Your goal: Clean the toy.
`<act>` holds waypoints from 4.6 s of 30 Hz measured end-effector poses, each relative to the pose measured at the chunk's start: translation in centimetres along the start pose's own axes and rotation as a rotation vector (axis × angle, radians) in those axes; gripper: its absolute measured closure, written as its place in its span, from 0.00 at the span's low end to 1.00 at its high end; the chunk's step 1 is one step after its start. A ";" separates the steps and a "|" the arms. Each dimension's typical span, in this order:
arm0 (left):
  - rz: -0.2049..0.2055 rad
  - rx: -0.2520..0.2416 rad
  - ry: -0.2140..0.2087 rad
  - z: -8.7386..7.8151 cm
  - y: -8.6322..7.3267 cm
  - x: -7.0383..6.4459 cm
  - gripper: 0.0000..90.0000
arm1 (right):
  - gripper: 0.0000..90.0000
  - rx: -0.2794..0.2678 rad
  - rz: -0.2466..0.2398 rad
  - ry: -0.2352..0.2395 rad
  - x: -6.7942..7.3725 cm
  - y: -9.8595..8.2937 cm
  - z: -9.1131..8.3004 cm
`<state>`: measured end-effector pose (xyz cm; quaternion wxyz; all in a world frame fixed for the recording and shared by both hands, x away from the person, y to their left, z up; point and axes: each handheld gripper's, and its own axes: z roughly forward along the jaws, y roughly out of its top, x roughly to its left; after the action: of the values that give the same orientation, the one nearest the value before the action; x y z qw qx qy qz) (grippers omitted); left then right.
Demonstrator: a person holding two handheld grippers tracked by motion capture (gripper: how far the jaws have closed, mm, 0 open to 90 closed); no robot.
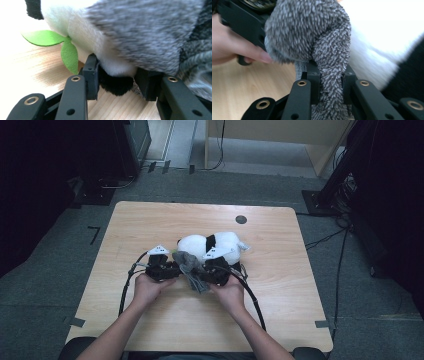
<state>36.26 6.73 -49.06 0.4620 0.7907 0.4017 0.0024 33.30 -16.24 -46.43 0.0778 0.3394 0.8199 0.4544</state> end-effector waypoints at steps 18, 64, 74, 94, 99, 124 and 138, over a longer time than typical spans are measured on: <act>0.009 0.026 0.016 -0.4 1.0 0.5 0.68 | 0.83 0.016 -0.051 -0.148 -2.4 -1.5 -2.9; 0.007 0.039 0.015 -0.3 1.1 0.7 0.69 | 0.84 0.013 0.382 -0.265 -11.0 -5.5 -7.1; 0.004 0.039 0.017 -0.4 1.1 0.8 0.69 | 0.84 0.120 0.408 -0.292 -11.9 -6.0 -6.6; -0.001 0.032 0.019 -0.4 1.0 0.8 0.69 | 0.85 -0.137 0.239 -0.186 -6.5 0.8 -11.6; 0.001 0.024 0.019 -0.3 1.0 0.9 0.69 | 0.85 -0.115 0.165 -0.077 -3.6 2.4 -9.3; 0.007 0.021 0.025 -0.4 0.5 0.8 0.69 | 0.83 0.050 0.023 -0.021 -2.3 0.1 -0.3; 0.007 0.023 0.022 -0.5 0.7 0.9 0.69 | 0.84 0.022 0.041 -0.153 -4.2 -0.5 -3.4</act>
<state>37.11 7.49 -48.61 0.4484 0.7973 0.4040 0.0078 34.77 -21.41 -45.65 0.1269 0.3907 0.8095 0.4196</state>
